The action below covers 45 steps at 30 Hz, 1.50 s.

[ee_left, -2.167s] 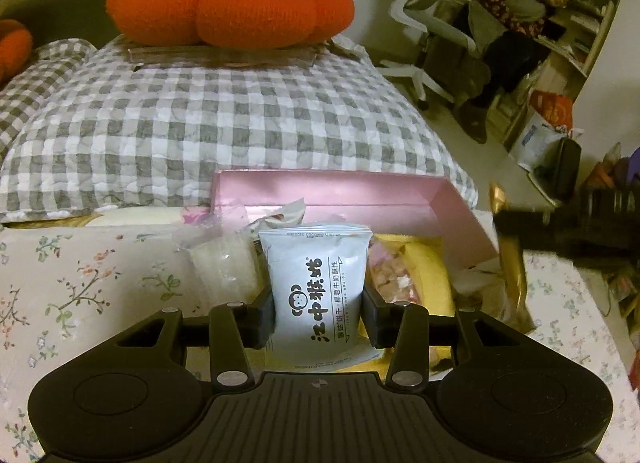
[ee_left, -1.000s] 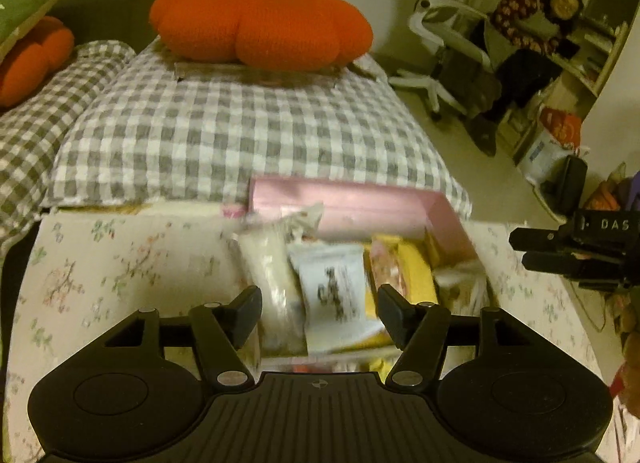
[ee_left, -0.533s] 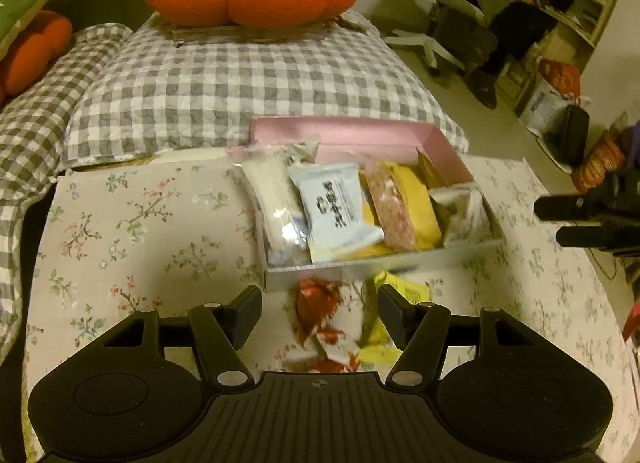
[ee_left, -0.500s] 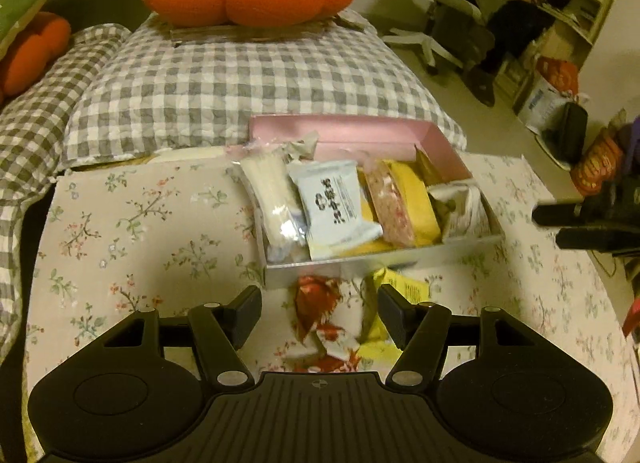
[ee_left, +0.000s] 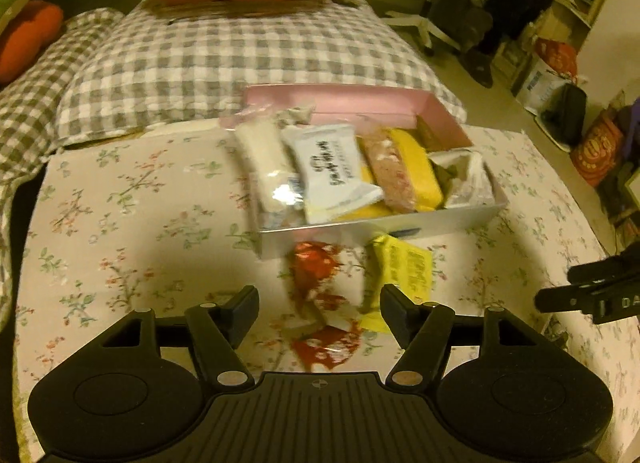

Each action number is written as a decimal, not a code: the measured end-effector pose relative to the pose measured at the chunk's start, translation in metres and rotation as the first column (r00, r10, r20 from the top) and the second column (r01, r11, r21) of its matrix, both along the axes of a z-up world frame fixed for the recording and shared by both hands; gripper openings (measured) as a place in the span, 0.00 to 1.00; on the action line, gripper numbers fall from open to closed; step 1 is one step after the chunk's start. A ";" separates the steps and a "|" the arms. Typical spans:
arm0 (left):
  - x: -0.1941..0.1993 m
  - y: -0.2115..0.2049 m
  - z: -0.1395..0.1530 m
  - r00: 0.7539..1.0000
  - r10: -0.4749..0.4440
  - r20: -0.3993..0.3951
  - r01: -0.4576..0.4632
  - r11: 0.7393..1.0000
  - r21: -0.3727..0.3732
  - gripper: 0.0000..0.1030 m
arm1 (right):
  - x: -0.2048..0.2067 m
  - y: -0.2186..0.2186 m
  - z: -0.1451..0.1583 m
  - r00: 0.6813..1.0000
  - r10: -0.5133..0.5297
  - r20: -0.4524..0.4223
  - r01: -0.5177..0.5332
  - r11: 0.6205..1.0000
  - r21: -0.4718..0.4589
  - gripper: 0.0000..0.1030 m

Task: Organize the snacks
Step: 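Move both tools back, the right gripper toward a small clear packet, then grasp the clear truffle packet with the right gripper while the left gripper grasps the yellow biscuit packet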

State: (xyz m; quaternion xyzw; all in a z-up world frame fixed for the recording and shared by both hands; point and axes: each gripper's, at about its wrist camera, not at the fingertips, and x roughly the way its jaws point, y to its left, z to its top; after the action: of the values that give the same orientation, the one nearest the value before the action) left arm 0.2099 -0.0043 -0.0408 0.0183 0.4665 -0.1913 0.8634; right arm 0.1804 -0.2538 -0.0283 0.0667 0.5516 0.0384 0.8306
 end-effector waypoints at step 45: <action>0.001 -0.093 -0.059 0.984 -0.176 -0.009 0.176 0.975 0.137 0.42 | -0.017 -0.007 -0.047 0.977 0.134 -0.167 -0.152 0.984 -0.098 0.20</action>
State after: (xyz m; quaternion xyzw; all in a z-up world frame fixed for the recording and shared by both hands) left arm 0.2112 -0.0969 -0.0999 0.1193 0.4735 -0.2344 0.8406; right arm 0.1630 -0.2603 -0.0755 -0.0161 0.6208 0.0622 0.7813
